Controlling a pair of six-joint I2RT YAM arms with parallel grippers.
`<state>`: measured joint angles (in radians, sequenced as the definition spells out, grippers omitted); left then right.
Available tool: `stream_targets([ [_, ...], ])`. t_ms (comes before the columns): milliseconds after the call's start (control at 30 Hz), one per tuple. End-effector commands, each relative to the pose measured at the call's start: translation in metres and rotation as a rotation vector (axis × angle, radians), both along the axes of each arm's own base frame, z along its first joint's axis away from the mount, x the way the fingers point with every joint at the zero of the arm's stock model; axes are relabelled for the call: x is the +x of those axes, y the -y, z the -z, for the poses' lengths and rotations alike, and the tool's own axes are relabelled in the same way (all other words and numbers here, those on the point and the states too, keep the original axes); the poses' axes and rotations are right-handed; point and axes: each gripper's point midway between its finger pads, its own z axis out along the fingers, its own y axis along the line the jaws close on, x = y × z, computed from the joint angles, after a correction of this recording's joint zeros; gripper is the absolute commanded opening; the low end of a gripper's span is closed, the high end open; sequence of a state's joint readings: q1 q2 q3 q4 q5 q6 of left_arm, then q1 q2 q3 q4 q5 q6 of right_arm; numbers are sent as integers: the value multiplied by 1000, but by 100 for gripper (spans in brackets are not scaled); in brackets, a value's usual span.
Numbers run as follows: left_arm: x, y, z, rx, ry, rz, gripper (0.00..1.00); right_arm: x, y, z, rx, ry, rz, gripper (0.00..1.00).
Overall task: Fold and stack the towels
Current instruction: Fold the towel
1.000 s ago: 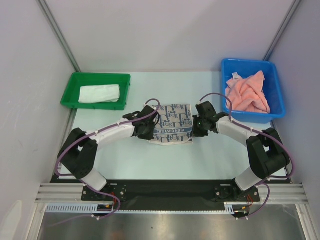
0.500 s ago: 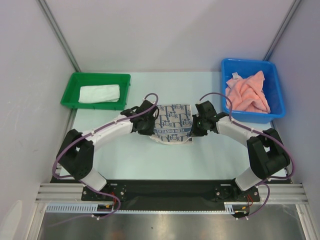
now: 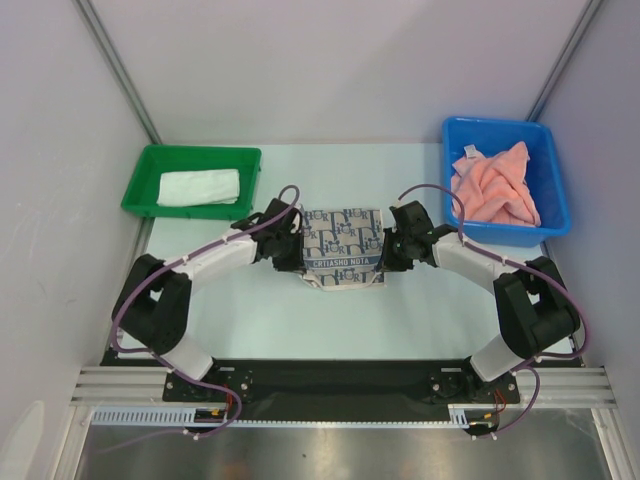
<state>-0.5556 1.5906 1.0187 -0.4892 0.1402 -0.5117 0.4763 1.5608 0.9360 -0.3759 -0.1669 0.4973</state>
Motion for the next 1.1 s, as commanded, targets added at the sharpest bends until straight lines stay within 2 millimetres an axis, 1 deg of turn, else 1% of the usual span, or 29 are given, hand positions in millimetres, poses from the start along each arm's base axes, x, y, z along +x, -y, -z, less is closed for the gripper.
stream_targets([
  [0, 8, 21, -34, -110, 53, 28, 1, 6, -8, -12, 35, 45, -13, 0],
  [33, 9, 19, -33, -92, 54, 27, 0, 6, -8, -11, 36, 43, -14, 0],
  [67, 14, 10, -29, -35, 76, 4, 0, 7, -8, -11, 39, 46, -15, 0],
  [100, 11, 1, -24, 15, 62, 1, 0, 6, -8, -11, 39, 45, -16, 0],
  [133, 11, -4, -22, 40, 66, -4, 0, 7, -8, -10, 39, 45, -16, 0],
  [167, 9, -8, -17, 58, 60, -5, 3, 7, -9, -10, 43, 44, -18, 0],
  [233, 6, -11, -9, 80, 45, 3, 4, 6, -10, -8, 44, 40, -20, 0],
  [300, 6, -17, -3, 114, 47, -2, 0, 6, -10, -8, 42, 42, -23, 0],
  [333, 7, -21, -3, 139, 48, -8, 0, 6, -9, -7, 41, 39, -22, 0],
  [367, 9, -23, -5, 165, 61, -14, 0, 7, -11, -7, 41, 43, -26, 0],
  [400, 7, -16, -9, 127, 56, 10, 0, 6, -11, -7, 42, 41, -29, 0],
  [433, 9, -3, -15, 50, 70, 32, 0, 6, -10, -7, 40, 41, -31, 0],
  [467, 13, 4, -22, -66, 65, 33, 0, 6, -10, -6, 40, 41, -33, 0],
  [500, 10, 13, -31, -184, 49, 18, 0, 6, -11, -7, 41, 44, -39, 0],
  [533, 14, 5, -33, -153, 60, -23, 0, 6, -11, -7, 40, 41, -39, 0],
  [600, 19, -11, -38, -14, 102, -33, 0, 5, -11, -7, 40, 39, -40, 0],
  [633, 31, -22, -43, 66, 131, -58, 0, 6, -10, -9, 41, 44, -39, 0],
  [667, 25, -30, -39, 116, 98, -50, 1, 6, -9, -9, 39, 43, -36, 0],
  [700, 27, -39, -41, 170, 109, -51, 0, 7, -9, -12, 37, 55, -35, 0],
  [733, 31, -44, -44, 199, 122, -61, 0, 8, -8, -14, 38, 60, -34, 0],
  [800, 28, -41, -48, 181, 120, -39, 0, 8, -8, -18, 44, 66, -30, 0],
  [833, 24, -38, -46, 156, 107, -24, 0, 8, -9, -20, 50, 67, -33, 0],
  [867, 17, -25, -52, 52, 83, 4, 0, 9, -9, -23, 57, 73, -29, 0],
  [900, 18, -18, -55, -2, 92, 12, 0, 10, -9, -27, 62, 82, -28, 0],
  [933, 13, -14, -56, -35, 78, 23, 0, 10, -8, -31, 64, 88, -25, 0],
  [967, 13, -13, -57, -35, 84, 23, 0, 10, -8, -33, 63, 91, -26, 0],
  [1067, 13, -21, -54, 3, 79, 15, 0, 12, -9, -39, 72, 106, -31, 0],
])
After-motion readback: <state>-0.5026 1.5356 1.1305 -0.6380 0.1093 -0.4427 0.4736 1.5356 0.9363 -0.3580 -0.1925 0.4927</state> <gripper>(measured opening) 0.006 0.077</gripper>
